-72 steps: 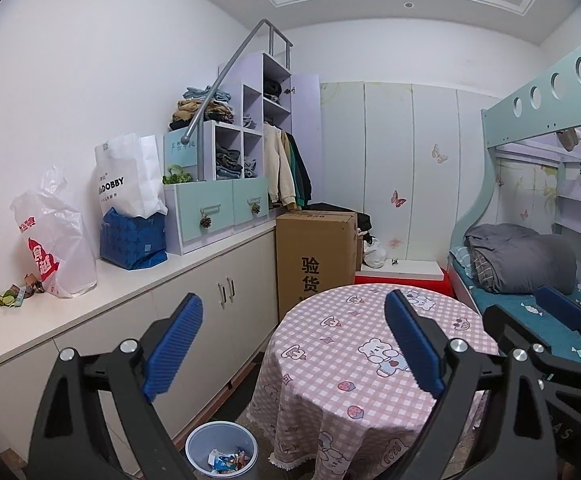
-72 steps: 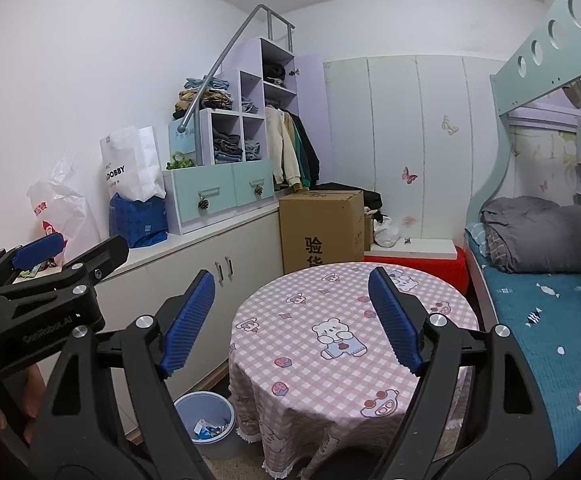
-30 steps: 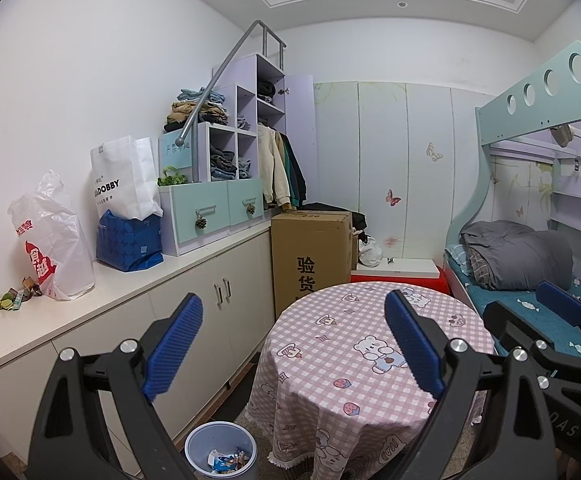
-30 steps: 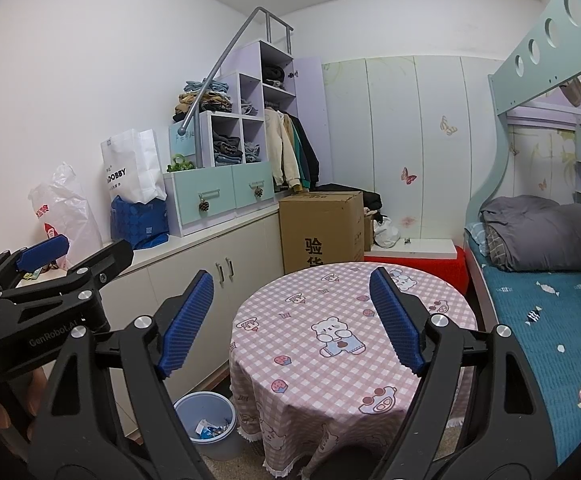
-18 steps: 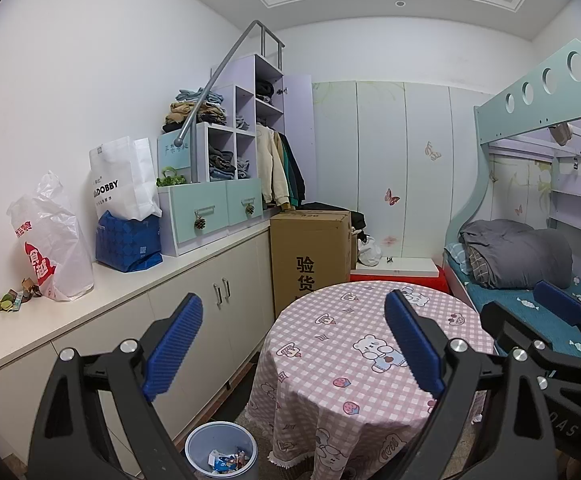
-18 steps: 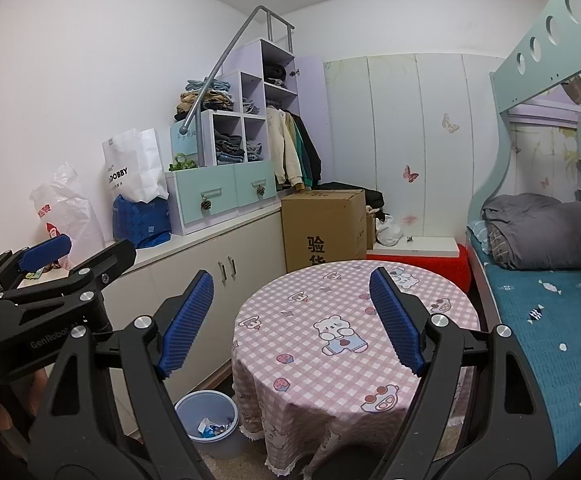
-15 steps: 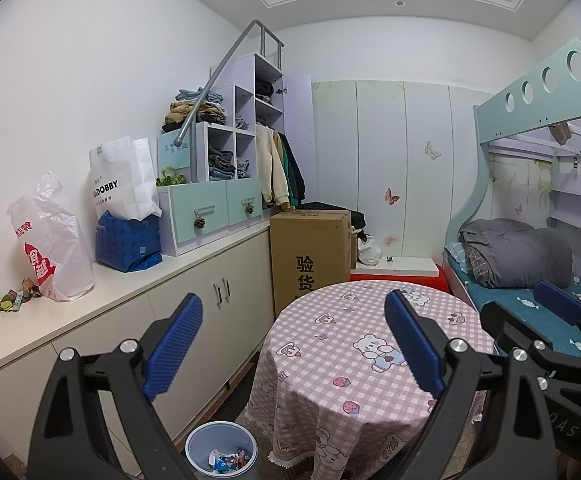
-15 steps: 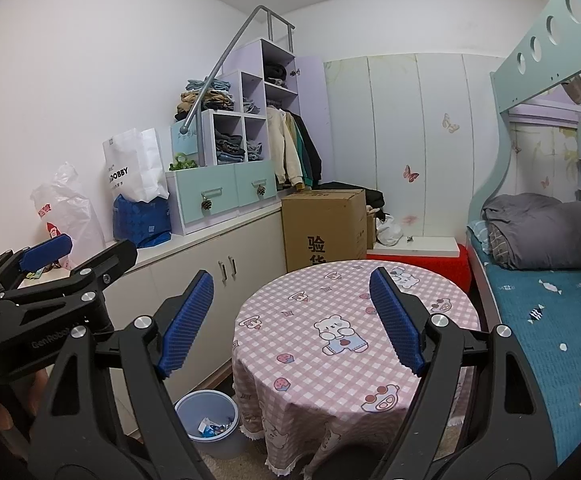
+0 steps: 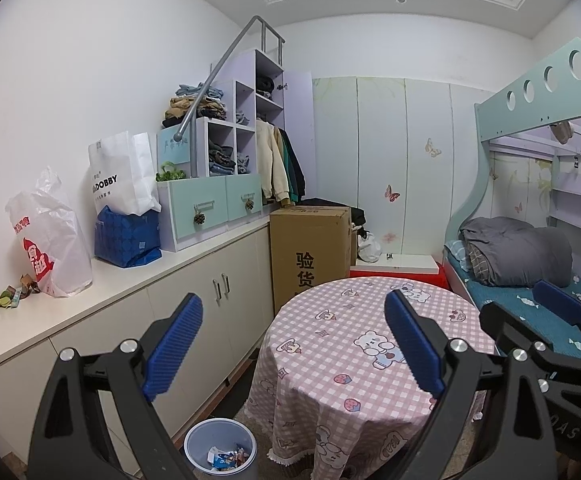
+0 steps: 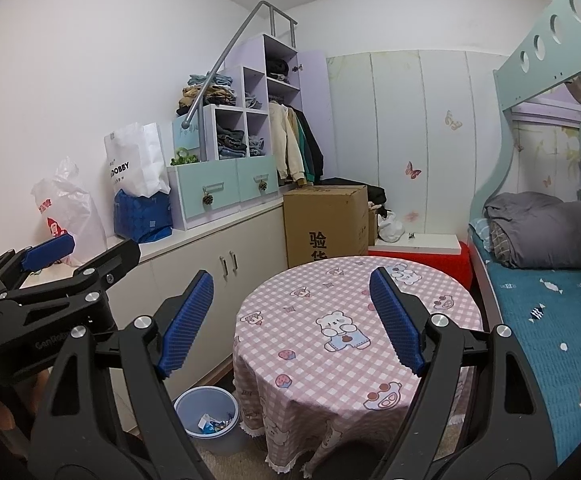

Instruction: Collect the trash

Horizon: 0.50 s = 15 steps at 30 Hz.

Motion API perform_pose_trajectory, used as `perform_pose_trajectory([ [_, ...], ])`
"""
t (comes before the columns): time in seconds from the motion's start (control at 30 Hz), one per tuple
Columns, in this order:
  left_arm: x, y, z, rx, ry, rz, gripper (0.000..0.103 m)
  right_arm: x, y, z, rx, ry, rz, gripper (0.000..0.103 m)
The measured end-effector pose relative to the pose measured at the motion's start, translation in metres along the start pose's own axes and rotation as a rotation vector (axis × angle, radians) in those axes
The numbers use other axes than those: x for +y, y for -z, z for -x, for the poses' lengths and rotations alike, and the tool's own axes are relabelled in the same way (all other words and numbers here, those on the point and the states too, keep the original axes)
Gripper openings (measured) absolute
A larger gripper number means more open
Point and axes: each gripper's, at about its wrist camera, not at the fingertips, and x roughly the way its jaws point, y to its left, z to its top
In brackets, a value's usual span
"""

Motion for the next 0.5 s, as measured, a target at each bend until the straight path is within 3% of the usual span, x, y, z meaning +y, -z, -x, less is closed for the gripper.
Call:
perform_pose_trajectory([
  [0.5,0.0002,0.0029,-0.0055,0.004,0.003,-0.017,0.091,-0.0021,0.0011,-0.0019,0.005,-0.001,-0.006,0.08],
])
